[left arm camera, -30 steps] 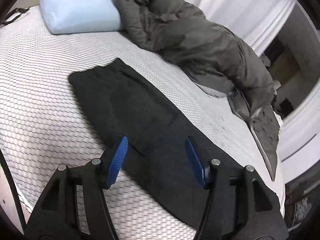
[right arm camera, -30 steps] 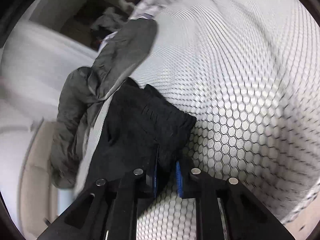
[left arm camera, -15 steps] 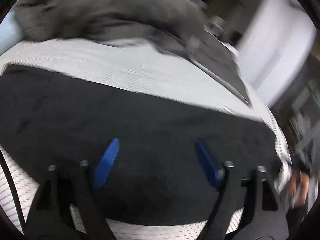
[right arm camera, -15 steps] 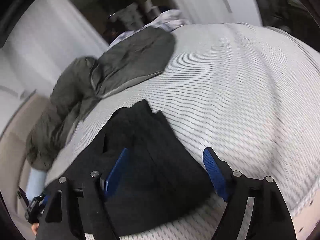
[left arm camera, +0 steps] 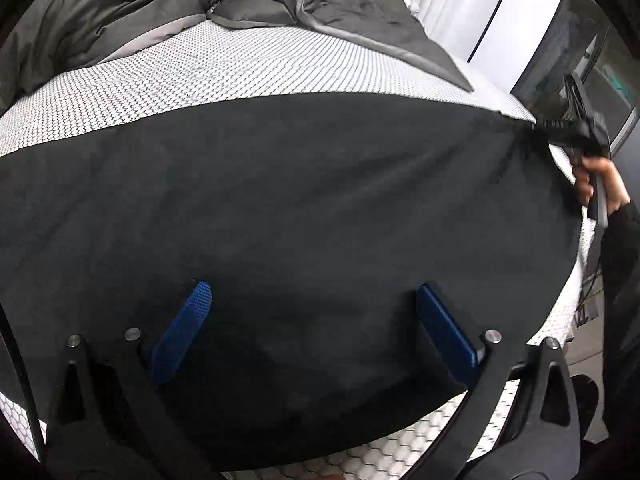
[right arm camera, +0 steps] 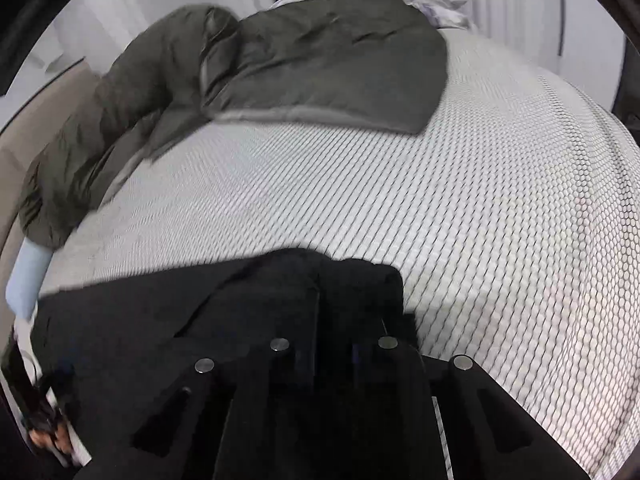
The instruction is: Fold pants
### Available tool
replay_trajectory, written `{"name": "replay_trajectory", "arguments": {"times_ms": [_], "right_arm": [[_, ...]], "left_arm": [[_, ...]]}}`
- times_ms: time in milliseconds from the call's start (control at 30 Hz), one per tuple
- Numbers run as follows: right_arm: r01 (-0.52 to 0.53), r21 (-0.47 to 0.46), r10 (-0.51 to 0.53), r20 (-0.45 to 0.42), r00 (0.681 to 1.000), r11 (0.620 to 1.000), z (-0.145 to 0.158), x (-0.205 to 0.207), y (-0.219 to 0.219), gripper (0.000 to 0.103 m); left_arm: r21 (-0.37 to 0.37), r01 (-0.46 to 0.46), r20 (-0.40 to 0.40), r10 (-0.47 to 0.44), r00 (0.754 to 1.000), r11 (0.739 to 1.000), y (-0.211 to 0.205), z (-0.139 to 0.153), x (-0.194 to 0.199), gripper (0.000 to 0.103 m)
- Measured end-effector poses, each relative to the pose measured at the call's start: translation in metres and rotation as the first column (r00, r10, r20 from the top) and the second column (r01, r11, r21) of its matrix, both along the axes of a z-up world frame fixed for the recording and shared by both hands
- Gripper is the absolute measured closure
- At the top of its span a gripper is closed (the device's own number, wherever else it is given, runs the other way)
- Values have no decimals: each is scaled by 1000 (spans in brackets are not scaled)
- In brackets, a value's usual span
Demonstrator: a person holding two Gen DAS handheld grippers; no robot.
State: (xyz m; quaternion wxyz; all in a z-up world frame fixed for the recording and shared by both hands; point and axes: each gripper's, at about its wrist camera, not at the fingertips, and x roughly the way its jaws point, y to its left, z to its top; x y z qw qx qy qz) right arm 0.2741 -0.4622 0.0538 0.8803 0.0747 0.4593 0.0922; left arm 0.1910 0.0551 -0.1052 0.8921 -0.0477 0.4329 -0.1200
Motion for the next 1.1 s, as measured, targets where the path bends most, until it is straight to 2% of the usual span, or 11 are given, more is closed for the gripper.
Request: {"name": "replay_trajectory", "arguments": {"times_ms": [67, 167, 300, 500, 633, 767, 867, 933, 967, 1033, 1100], "right_arm": [[31, -17, -31, -44, 999, 999, -12, 18, -4, 73], [64, -23, -65, -56, 996, 998, -14, 19, -4, 63], [150, -37, -145, 121, 982, 988, 24, -41, -8, 25], [94, -57, -80, 214, 973, 994, 25, -138, 43, 22], [-185, -90, 199, 191, 961, 979, -6, -152, 135, 21], [-347, -250, 376, 82, 923, 904, -52, -149, 198, 21], [-287, -277, 321, 86, 943, 917, -55, -145, 167, 21], [-73, -342, 118, 111, 987, 937, -49, -137, 114, 22], [-11, -359, 62, 130, 990, 933, -49, -134, 95, 35], [-23, -233, 52, 121, 991, 972, -49, -130, 71, 36], [-26, -284, 69, 143, 987, 959, -48, -126, 81, 33]], "left_arm": [[14, -1, -5, 1, 1000, 1000, 0, -2, 1, 1], [17, -8, 8, 8, 1000, 1000, 1, 5, 0, 1], [-10, -3, 79, 4, 997, 1000, 3, 24, -13, 1], [25, 118, 162, -121, 979, 993, -58, 41, -21, 1], [103, 181, 116, -193, 974, 978, -102, 25, -16, 1], [149, 179, 25, -185, 982, 972, -100, 4, -3, 1], [149, 143, 19, -147, 989, 978, -72, 4, -3, 1], [153, 58, 14, -61, 998, 987, -41, 3, -4, 1], [160, 7, 10, -9, 1000, 987, -27, 2, -3, 1], [151, -56, 5, 55, 998, 987, -7, 2, -4, 1], [144, -81, 12, 80, 997, 986, 1, 7, -6, 1]]}}
